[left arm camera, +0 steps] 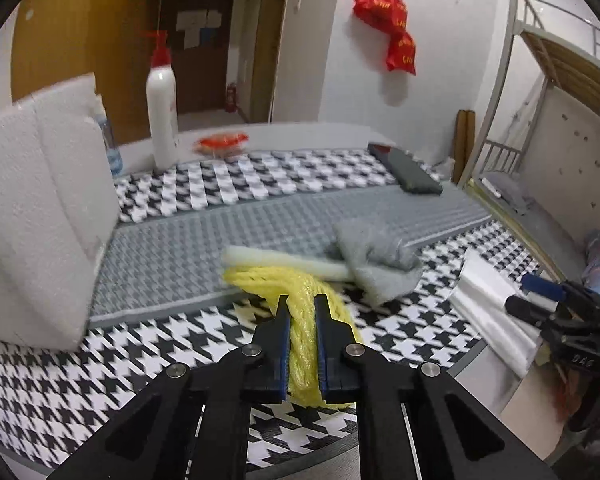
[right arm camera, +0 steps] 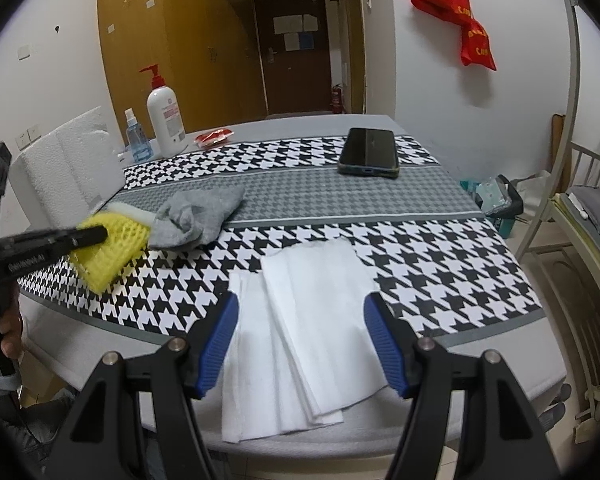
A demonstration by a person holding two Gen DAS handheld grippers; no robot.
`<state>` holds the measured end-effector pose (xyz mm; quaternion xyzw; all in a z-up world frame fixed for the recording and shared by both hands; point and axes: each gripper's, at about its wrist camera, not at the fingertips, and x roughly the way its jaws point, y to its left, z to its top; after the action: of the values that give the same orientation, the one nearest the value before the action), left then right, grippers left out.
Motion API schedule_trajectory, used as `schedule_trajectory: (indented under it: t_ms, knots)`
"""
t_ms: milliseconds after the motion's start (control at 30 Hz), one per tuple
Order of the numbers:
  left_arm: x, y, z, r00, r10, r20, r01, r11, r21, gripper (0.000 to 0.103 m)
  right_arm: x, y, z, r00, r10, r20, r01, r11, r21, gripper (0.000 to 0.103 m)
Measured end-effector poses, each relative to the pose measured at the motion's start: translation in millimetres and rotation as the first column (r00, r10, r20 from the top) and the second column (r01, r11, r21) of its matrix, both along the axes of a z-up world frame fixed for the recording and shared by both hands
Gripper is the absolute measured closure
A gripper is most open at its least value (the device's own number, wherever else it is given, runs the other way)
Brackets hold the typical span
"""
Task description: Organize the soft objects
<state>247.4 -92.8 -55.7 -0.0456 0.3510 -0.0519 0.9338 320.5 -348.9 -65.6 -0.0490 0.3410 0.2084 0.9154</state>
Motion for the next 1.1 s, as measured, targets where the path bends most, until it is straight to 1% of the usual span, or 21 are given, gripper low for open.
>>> schedule_trajectory:
  t_ms: [267, 400, 567, 633, 867, 933, 1000, 1033, 1100]
  knots:
    - [-11.6, 3.0, 17.2, 0.997, -0.013, 0.071, 0.011, 0.999, 0.031, 0.092, 3.4, 9.2, -8.2, 0.999, 0.025, -0.028, -0.026, 0.999, -0.025, 0.034]
    - [-14.4, 2.2, 20.6, 0.996, -0.029, 0.09, 0.027, 0.999, 0.025, 0.092, 3.5, 12.6, -11.6, 0.999, 0.035, -0.033, -0.037, 0.998, -0.05, 0.034]
    - [-15.1, 2.2, 20.7, 0.995, -0.038, 0.093, 0.036, 0.999, 0.019, 0.092, 4.1, 15.3, -17.0, 0.999, 0.029, -0.041, -0.033, 0.995, -0.094, 0.034]
    - [-15.1, 1.3, 20.3, 0.995, -0.044, 0.092, 0.043, 0.999, 0.018, 0.092, 5.9, 14.5, -20.0, 0.998, 0.029, -0.056, -0.034, 0.995, -0.094, 0.034]
    - [-17.2, 1.5, 17.9, 0.995, -0.059, 0.086, 0.059, 0.998, 0.012, 0.092, 5.9, 15.8, -21.0, 0.999, 0.02, -0.05, -0.026, 0.993, -0.117, 0.034]
    - [-17.7, 1.6, 17.5, 0.994, -0.064, 0.087, 0.063, 0.998, 0.008, 0.092, 5.8, 15.9, -21.5, 0.999, 0.018, -0.049, -0.024, 0.993, -0.119, 0.036]
    - [-19.0, 1.6, 17.1, 0.994, -0.068, 0.089, 0.067, 0.998, 0.007, 0.092, 6.3, 15.5, -21.1, 0.999, 0.011, -0.043, -0.016, 0.993, -0.117, 0.052]
    - [-19.5, 2.1, 17.4, 0.994, -0.069, 0.09, 0.069, 0.998, 0.007, 0.092, 6.7, 15.4, -20.4, 0.999, 0.014, -0.044, -0.019, 0.993, -0.117, 0.056]
    - [-21.3, 3.5, 18.4, 0.993, -0.071, 0.097, 0.07, 0.998, 0.005, 0.092, 6.4, 15.4, -19.4, 0.999, 0.012, -0.043, -0.017, 0.993, -0.114, 0.084]
